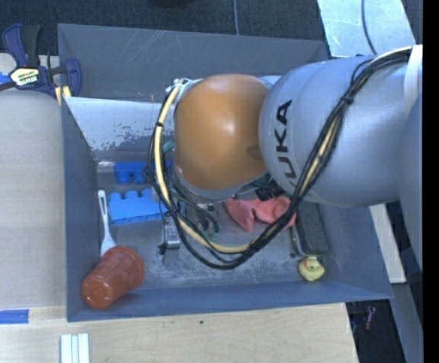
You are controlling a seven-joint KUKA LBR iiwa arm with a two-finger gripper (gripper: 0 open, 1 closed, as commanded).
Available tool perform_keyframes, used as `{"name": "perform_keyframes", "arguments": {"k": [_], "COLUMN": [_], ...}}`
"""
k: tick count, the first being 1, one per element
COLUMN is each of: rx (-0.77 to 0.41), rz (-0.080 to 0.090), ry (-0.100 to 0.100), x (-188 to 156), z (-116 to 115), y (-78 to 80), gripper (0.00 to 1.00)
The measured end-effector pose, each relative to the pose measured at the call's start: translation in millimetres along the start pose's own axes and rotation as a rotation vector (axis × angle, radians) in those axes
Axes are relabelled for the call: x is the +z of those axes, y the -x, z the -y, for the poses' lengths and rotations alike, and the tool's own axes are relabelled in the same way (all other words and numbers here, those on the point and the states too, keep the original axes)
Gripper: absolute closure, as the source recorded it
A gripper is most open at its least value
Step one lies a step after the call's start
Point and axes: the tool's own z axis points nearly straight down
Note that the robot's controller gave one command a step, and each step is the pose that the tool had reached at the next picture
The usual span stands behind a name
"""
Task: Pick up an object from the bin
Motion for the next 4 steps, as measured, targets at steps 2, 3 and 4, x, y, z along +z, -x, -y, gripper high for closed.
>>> {"name": "perform_keyframes", "arguments": {"k": [2,3,4], "rx": [-0.113,-0.154,0.025], "rz": [0.012,0.016,0.032], "ry": [0.002,0.003,0.007], "x": [37,95,128], "z": [24,31,62], "y": [31.6,49.7,79.9], "gripper": [0.0,0.0,1.0]}}
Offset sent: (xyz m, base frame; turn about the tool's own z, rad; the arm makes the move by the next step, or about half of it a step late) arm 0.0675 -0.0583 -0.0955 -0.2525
